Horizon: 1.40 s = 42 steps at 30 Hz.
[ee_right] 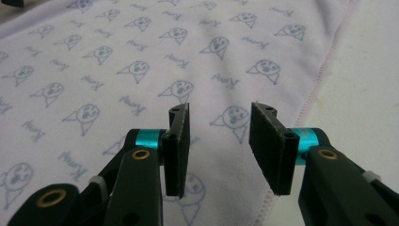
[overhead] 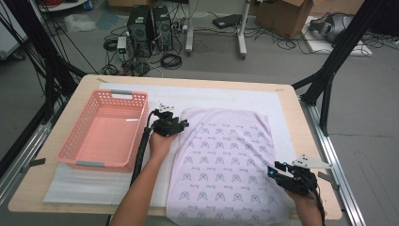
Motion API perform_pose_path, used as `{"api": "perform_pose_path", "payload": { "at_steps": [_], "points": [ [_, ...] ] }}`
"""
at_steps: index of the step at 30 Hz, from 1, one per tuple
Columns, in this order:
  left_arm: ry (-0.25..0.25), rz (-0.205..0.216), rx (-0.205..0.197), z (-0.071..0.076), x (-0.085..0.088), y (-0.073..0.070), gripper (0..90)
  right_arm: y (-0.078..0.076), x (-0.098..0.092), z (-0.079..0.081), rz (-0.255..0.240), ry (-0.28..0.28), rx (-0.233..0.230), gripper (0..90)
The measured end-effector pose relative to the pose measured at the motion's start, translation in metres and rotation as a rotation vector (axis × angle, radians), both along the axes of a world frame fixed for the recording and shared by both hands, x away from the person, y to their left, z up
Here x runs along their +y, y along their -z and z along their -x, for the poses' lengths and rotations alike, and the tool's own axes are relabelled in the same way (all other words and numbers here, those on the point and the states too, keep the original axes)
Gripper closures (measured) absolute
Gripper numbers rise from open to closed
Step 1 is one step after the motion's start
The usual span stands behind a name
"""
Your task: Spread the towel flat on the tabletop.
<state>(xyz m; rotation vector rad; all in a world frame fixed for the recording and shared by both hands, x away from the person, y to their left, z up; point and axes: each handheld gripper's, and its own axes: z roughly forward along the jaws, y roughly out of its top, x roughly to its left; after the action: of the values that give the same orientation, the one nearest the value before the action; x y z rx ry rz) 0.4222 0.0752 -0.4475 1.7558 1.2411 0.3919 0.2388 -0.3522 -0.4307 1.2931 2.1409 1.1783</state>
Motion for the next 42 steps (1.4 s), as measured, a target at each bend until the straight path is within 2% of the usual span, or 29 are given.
{"api": "perform_pose_path", "payload": {
  "at_steps": [2,5,6,7,8,10,12,13,15,16,17,19,20,24,26,28,30,32,35,38,39,40,41,42],
  "points": [
    [-0.017,-0.013,-0.011,-0.003,-0.002,0.002,56.4,0.0,-0.001,0.0,-0.005,0.002,-0.001,58.1],
    [-0.048,-0.007,0.02,-0.006,-0.001,0.005,62.9,0.0,-0.003,-0.001,-0.015,0.009,0.003,58.0],
    [-0.034,-0.025,0.038,-0.008,-0.002,0.005,63.8,0.0,-0.003,-0.001,-0.012,0.007,0.003,58.0],
    [-0.023,-0.049,0.037,-0.008,-0.005,0.005,67.3,0.001,-0.003,-0.001,-0.013,0.007,0.007,58.0],
    [-0.013,-0.085,0.024,-0.007,-0.009,0.005,73.4,0.001,-0.003,-0.001,-0.013,0.007,0.008,57.9],
    [-0.006,-0.125,0.013,-0.007,-0.013,0.004,86.9,0.001,-0.002,-0.001,-0.013,0.003,0.008,57.9],
    [-0.058,-0.161,-0.008,-0.008,-0.012,0.002,87.7,0.001,-0.002,-0.001,-0.012,0.003,0.008,57.9],
    [-0.092,-0.166,-0.016,-0.009,-0.009,0.001,87.8,0.001,-0.002,-0.001,-0.013,0.003,0.008,57.9],
    [-0.127,-0.129,0.001,-0.011,0.0,0.001,87.5,0.001,-0.003,-0.001,-0.012,0.009,0.006,57.9],
    [-0.14,-0.14,0.001,-0.012,0.001,0.001,85.1,0.001,-0.003,-0.001,-0.013,0.016,0.008,57.9],
    [-0.142,-0.161,-0.01,-0.011,0.002,0.0,80.4,0.001,-0.004,-0.002,-0.01,0.019,0.008,57.8],
    [-0.137,-0.098,0.016,-0.011,0.005,0.0,62.5,0.002,-0.004,-0.006,-0.002,0.034,0.012,57.8],
    [-0.126,-0.086,0.021,-0.01,0.006,-0.001,57.3,0.002,-0.005,-0.01,0.007,0.047,0.013,57.8],
    [-0.052,-0.065,-0.015,-0.004,0.003,-0.009,55.1,0.001,-0.01,-0.037,0.029,0.119,0.023,58.9],
    [-0.024,-0.036,-0.026,-0.002,0.002,-0.012,53.6,0.003,-0.013,-0.057,0.025,0.145,0.037,60.3],
    [0.021,-0.016,-0.032,0.0,0.001,-0.013,52.3,0.005,-0.014,-0.078,0.046,0.164,0.048,59.9],
    [0.042,-0.018,-0.035,0.001,0.0,-0.013,50.7,0.007,-0.014,-0.096,0.084,0.179,0.048,59.7],
    [0.066,-0.015,-0.027,0.002,0.001,-0.012,49.2,0.008,-0.015,-0.112,0.083,0.201,0.057,59.7],
    [0.07,0.008,-0.037,0.004,0.002,-0.013,48.5,0.011,-0.014,-0.132,0.05,0.238,0.078,61.2],
    [0.078,0.021,-0.037,0.007,0.003,-0.013,48.2,0.016,-0.009,-0.148,0.06,0.245,0.096,68.0],
    [0.084,0.021,-0.032,0.009,0.003,-0.014,47.4,0.016,-0.008,-0.151,0.065,0.247,0.083,76.0],
    [0.093,0.021,-0.03,0.01,0.003,-0.015,46.4,0.017,-0.008,-0.154,0.051,0.237,0.091,85.0],
    [0.095,0.018,-0.038,0.012,0.003,-0.016,46.4,0.016,-0.008,-0.156,0.058,0.241,0.095,88.0],
    [0.093,0.023,-0.052,0.014,0.003,-0.017,46.4,0.015,-0.007,-0.157,0.087,0.254,0.087,88.3]
  ]
}}
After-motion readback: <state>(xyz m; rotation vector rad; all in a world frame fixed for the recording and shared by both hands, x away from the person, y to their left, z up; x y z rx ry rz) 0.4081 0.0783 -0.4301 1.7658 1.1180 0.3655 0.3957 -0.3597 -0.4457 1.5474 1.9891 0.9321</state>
